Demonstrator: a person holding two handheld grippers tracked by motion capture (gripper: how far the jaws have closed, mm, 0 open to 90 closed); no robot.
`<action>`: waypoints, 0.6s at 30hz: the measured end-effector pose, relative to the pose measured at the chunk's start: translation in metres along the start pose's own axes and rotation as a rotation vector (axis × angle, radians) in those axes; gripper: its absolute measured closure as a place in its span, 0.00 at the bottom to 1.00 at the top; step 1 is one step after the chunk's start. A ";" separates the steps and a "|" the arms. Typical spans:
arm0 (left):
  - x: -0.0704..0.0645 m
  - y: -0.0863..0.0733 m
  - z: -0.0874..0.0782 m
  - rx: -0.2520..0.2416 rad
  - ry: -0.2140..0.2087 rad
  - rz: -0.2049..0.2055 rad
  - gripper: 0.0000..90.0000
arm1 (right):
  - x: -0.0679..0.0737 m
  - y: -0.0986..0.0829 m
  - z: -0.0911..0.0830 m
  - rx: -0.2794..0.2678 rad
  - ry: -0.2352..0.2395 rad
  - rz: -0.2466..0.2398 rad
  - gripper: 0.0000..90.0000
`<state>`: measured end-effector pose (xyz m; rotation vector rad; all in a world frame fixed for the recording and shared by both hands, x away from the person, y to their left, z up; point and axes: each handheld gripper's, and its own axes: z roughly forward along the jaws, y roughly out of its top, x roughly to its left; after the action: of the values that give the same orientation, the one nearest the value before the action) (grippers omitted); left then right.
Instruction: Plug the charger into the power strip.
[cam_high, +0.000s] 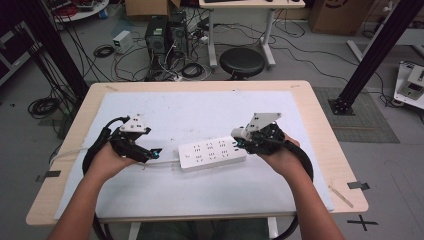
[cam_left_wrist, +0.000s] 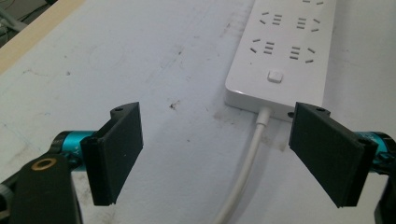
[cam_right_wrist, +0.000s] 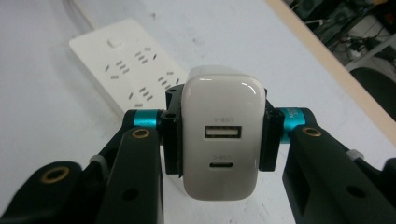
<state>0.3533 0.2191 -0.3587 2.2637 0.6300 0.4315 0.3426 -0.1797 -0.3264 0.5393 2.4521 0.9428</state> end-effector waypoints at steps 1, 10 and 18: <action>0.000 0.000 0.000 0.000 0.000 0.000 0.20 | 0.000 0.000 0.000 0.000 0.000 0.000 0.70; -0.002 -0.007 0.001 0.000 -0.002 -0.003 0.20 | -0.017 0.020 0.018 0.191 0.134 -0.112 0.70; 0.000 -0.011 -0.001 0.006 0.006 -0.007 0.20 | -0.025 0.036 0.035 0.247 0.216 -0.153 0.70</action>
<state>0.3493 0.2266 -0.3658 2.2656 0.6432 0.4334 0.3893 -0.1491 -0.3177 0.3373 2.7802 0.6706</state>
